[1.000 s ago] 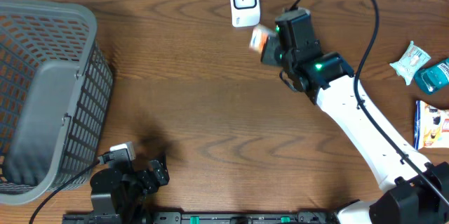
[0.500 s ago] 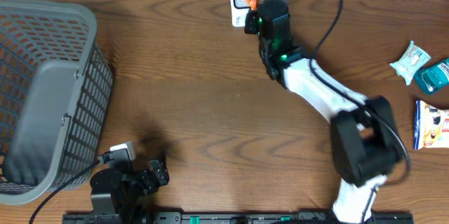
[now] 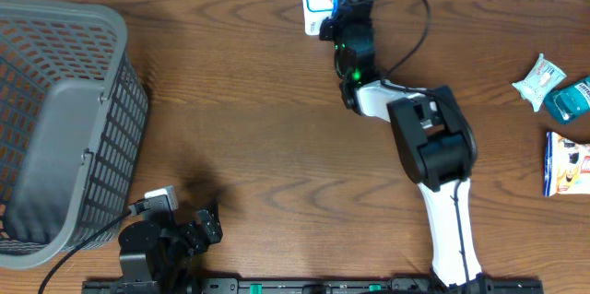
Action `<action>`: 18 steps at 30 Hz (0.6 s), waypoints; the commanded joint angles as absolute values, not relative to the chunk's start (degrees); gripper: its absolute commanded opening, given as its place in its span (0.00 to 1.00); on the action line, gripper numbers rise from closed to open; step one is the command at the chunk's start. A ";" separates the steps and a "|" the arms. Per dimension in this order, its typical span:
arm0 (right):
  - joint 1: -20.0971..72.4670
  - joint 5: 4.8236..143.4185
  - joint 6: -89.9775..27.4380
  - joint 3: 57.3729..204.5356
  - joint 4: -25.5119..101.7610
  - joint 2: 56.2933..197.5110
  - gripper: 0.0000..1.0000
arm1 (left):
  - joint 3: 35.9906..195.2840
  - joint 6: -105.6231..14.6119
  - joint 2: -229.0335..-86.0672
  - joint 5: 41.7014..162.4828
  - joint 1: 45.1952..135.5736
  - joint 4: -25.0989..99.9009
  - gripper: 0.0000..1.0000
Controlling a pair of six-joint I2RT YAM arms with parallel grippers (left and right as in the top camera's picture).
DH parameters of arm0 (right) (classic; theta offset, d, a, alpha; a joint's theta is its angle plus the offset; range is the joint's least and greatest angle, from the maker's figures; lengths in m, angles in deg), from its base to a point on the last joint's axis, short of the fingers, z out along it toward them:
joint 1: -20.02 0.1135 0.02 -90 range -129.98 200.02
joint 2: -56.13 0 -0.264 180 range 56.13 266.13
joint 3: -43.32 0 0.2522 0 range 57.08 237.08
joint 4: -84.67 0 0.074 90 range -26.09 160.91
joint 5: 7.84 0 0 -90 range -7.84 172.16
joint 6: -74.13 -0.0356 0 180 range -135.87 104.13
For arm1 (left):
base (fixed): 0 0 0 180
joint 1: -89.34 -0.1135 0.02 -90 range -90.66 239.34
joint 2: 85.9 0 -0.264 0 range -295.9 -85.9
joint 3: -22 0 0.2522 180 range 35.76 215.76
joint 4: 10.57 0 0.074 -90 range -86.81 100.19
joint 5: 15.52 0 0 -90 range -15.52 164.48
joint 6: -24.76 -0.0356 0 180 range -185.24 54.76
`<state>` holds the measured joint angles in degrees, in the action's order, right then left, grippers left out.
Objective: Scan the item barcode
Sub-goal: 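Carry the tissue pack to the scanner and hold it there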
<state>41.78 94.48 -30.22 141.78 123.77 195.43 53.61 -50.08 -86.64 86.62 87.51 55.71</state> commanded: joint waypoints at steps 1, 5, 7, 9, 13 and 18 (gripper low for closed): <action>41.87 90.77 -25.87 147.90 121.34 198.28 0.01 | 53.35 -50.61 -86.50 87.34 87.31 55.90 0.98; 41.91 90.96 -25.70 151.73 114.59 198.56 0.01 | 53.32 -50.61 -86.50 87.34 87.31 55.92 0.98; 41.91 91.05 -23.84 152.80 112.43 198.56 0.01 | 53.35 -50.61 -86.50 87.32 87.31 55.90 0.98; 41.91 91.07 -21.61 152.98 112.12 198.56 0.01 | 53.32 -50.61 -86.50 87.34 87.31 55.90 0.98; 41.91 91.05 -19.38 152.98 112.82 198.54 0.01 | 53.32 -50.61 -86.50 87.34 87.31 55.90 0.98; 42.52 91.03 -19.45 152.98 112.30 196.07 0.01 | 53.32 -50.61 -86.50 87.34 87.31 55.90 0.98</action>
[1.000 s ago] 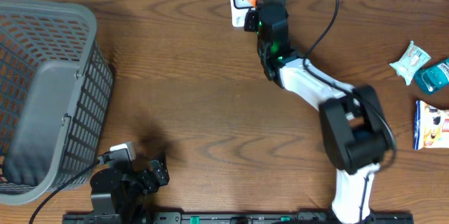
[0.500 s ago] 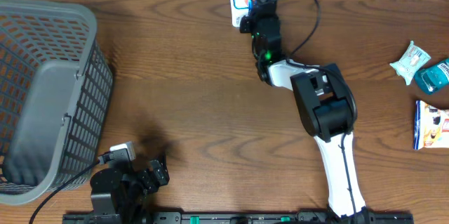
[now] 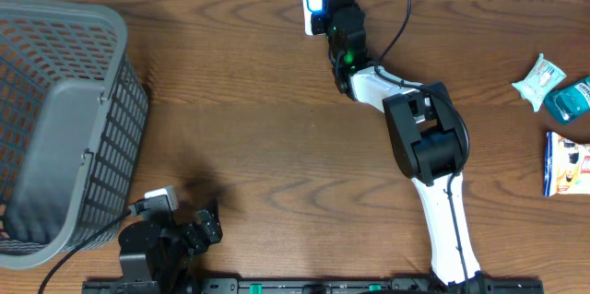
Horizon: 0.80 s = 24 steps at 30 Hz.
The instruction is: Scan the item barcode
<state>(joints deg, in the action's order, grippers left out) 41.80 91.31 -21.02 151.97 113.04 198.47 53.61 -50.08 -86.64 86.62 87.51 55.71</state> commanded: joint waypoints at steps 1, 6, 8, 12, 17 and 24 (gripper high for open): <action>42.85 91.07 -19.40 152.95 110.81 194.39 0.01 | 53.32 -50.61 -86.50 87.34 87.31 55.90 0.98; 42.92 94.31 -19.40 152.95 89.74 181.69 0.01 | 53.32 -50.61 -86.50 87.34 87.31 55.90 0.98; 42.33 98.83 -19.18 152.95 79.34 176.29 0.01 | 53.32 -50.61 -86.50 87.34 87.31 55.90 0.98; 39.14 109.63 -16.63 152.95 59.62 166.58 0.01 | 53.32 -50.61 -86.50 87.34 87.31 55.90 0.98; 30.72 113.78 -18.02 152.95 35.84 159.48 0.01 | 53.35 -50.61 -86.50 87.34 87.31 55.90 0.98; 11.31 112.32 -31.51 148.49 19.71 160.33 0.01 | 53.35 -50.61 -86.50 87.34 87.31 55.90 0.98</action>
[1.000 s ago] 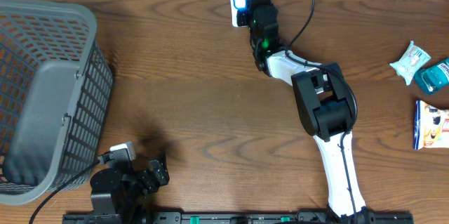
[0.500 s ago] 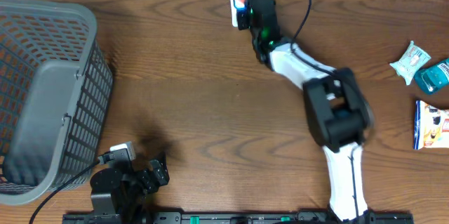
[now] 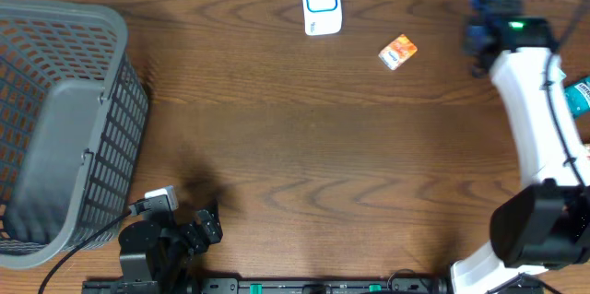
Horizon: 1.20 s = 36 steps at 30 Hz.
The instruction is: Scan the item barcode
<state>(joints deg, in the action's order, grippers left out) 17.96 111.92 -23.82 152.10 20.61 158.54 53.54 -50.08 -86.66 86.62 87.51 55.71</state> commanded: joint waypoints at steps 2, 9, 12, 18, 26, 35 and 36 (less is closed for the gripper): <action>7.79 104.27 -34.13 145.57 21.28 160.62 0.01 | 53.35 -50.61 -86.50 87.34 87.31 55.90 0.98; 5.96 65.63 -26.40 141.50 31.16 160.75 0.18 | 53.35 -50.61 -86.50 87.32 87.31 55.90 0.98; 7.88 56.12 -19.93 141.24 33.65 160.77 0.68 | 53.35 -50.61 -86.50 87.34 87.31 55.90 0.98; 12.75 61.32 -21.67 139.58 38.42 161.62 0.99 | 53.35 -50.61 -86.50 87.34 87.31 55.90 0.98; 24.80 82.85 -22.05 142.68 43.45 169.73 0.99 | 53.32 -50.61 -86.50 87.32 87.31 55.90 0.98; 30.06 87.33 -7.77 149.67 50.97 177.16 0.99 | 53.32 -50.61 -86.50 87.34 87.31 55.90 0.98; 30.24 88.80 -5.83 149.67 51.88 177.84 0.99 | 53.35 -50.61 -86.50 87.34 87.31 55.90 0.98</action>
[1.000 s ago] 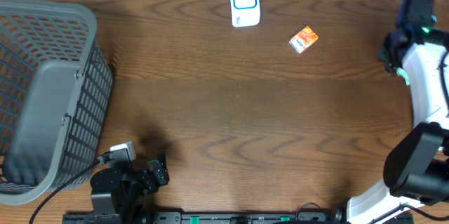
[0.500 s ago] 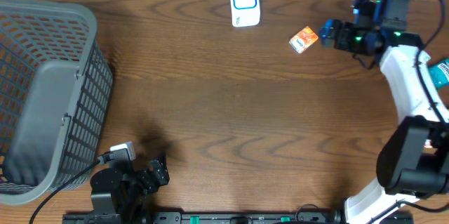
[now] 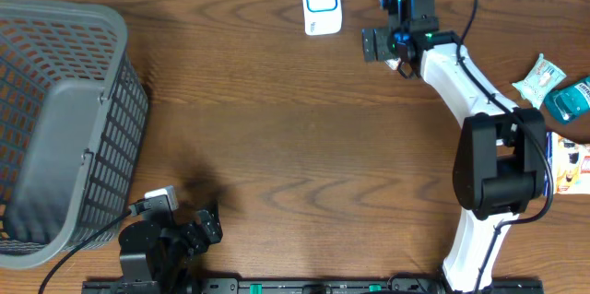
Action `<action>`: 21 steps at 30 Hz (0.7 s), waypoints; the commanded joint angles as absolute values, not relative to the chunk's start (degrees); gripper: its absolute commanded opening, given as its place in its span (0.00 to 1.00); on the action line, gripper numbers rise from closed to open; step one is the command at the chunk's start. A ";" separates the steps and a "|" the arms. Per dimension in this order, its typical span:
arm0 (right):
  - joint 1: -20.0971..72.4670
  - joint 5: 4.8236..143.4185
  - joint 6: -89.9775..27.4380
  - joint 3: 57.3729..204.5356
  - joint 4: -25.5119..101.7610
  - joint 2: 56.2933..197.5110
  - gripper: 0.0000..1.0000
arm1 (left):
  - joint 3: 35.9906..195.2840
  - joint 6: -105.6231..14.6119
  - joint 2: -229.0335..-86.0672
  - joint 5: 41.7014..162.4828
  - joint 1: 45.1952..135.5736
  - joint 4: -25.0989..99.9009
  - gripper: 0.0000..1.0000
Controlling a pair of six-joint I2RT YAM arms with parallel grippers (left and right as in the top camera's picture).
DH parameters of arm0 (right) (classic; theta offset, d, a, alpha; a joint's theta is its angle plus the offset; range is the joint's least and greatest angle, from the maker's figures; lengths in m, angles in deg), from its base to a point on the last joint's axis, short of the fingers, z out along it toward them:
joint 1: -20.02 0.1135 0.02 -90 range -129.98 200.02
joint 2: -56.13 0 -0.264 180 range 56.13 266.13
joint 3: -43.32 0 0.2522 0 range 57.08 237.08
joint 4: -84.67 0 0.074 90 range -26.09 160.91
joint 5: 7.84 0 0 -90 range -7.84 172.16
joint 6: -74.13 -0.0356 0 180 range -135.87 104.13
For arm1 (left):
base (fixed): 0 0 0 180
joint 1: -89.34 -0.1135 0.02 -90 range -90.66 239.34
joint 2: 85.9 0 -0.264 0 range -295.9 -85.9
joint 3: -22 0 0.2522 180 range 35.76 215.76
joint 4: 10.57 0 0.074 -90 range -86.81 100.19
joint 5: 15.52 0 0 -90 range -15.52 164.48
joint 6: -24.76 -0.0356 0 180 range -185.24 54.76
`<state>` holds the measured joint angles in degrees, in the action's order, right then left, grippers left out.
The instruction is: Scan the item barcode
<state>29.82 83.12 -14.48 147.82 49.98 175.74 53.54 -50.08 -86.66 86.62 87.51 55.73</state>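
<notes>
The white scanner [image 3: 321, 4] with its blue-ringed face lies at the table's far edge, centre. My right gripper [image 3: 376, 44] hangs just right of it, fingers pointing left toward the scanner. It covers the spot of the small orange packet. Only a pale-orange sliver [image 3: 402, 65] shows under the wrist, and I cannot tell whether the fingers hold it. My left gripper [image 3: 208, 226] rests folded at the front left, far from both. Its dark fingers are too small to read.
A large grey mesh basket [image 3: 111, 36] fills the left side. At the right edge lie a white-teal sachet [image 3: 539, 80], a teal pack [image 3: 569, 99] and a blue-white box [image 3: 565, 165]. The right arm's white links [image 3: 461, 73] cross the right half.
My right gripper was at the far right back edge, away from the orange packet lying free right of the scanner. Now it sits over that packet. The left arm has not moved.
My right gripper first held a packet against the scanner, and was still there at the second moment. Then the orange packet lay loose on the table right of the scanner, with the gripper off at the far right. Now the gripper is back over the packet.
</notes>
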 commanded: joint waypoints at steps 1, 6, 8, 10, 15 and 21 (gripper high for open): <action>30.26 89.91 -4.25 149.67 52.45 178.43 0.99 | 53.35 -50.61 -86.50 87.34 87.31 55.90 0.98; 28.99 87.22 0.47 149.67 53.65 180.59 0.99 | 53.32 -50.61 -86.50 87.32 87.31 55.90 0.98; 28.34 84.45 1.21 149.67 53.04 180.99 0.99 | 53.32 -50.61 -86.50 87.32 87.31 55.90 0.98; 27.62 82.81 1.38 149.65 52.76 181.38 0.99 | 53.32 -50.61 -86.50 87.32 87.31 55.90 0.98; 25.17 80.82 1.56 149.67 52.67 182.17 0.99 | 53.35 -50.61 -86.50 87.34 87.31 55.90 0.98; 23.03 74.31 1.58 149.65 50.44 183.87 0.99 | 53.32 -50.61 -86.50 87.34 87.31 55.90 0.98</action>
